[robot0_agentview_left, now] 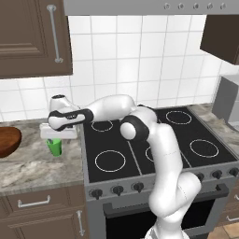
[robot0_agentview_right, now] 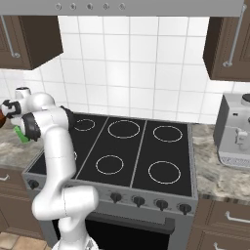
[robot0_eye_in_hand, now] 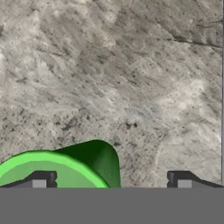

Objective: Pick the cup and bowl from the counter and place them on the counter next to the sink.

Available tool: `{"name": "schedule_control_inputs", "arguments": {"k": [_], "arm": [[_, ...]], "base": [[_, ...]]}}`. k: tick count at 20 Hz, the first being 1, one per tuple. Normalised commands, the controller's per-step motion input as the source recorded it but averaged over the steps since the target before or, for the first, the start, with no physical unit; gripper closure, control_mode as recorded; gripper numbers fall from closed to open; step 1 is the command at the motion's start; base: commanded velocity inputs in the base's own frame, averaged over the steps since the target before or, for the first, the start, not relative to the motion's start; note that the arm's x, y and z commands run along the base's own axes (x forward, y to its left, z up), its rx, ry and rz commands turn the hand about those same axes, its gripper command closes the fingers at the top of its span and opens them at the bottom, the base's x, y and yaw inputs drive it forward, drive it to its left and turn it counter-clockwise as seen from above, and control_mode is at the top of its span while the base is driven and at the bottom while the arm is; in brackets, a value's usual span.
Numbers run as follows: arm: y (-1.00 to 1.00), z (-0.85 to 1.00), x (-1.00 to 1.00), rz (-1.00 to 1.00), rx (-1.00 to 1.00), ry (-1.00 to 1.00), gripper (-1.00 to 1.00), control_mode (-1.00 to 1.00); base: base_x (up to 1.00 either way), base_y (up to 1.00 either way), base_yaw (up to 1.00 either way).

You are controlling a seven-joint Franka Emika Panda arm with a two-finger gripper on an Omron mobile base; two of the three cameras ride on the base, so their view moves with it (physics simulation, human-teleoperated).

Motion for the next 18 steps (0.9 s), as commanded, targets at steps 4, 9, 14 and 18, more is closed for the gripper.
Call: {"name": "schedule_control_inputs", "arguments": {"k": [4,9,14,18], "arm": [[0.0,-0.09,0.0,0.0,0.0,0.0,-1.0,-1.0],[0.0,0.0,0.0,0.0,0.0,0.01,1.0,-1.0],[0.0,0.0,0.0,0.0,0.0,0.0,1.0,-1.0],[0.0,0.0,0.0,0.0,0.0,0.0,1.0,-1.0]], "base": [[0.0,0.0,0.0],[0.0,0.0,0.0],[0.0,0.0,0.0],[0.0,0.0,0.0]]}}
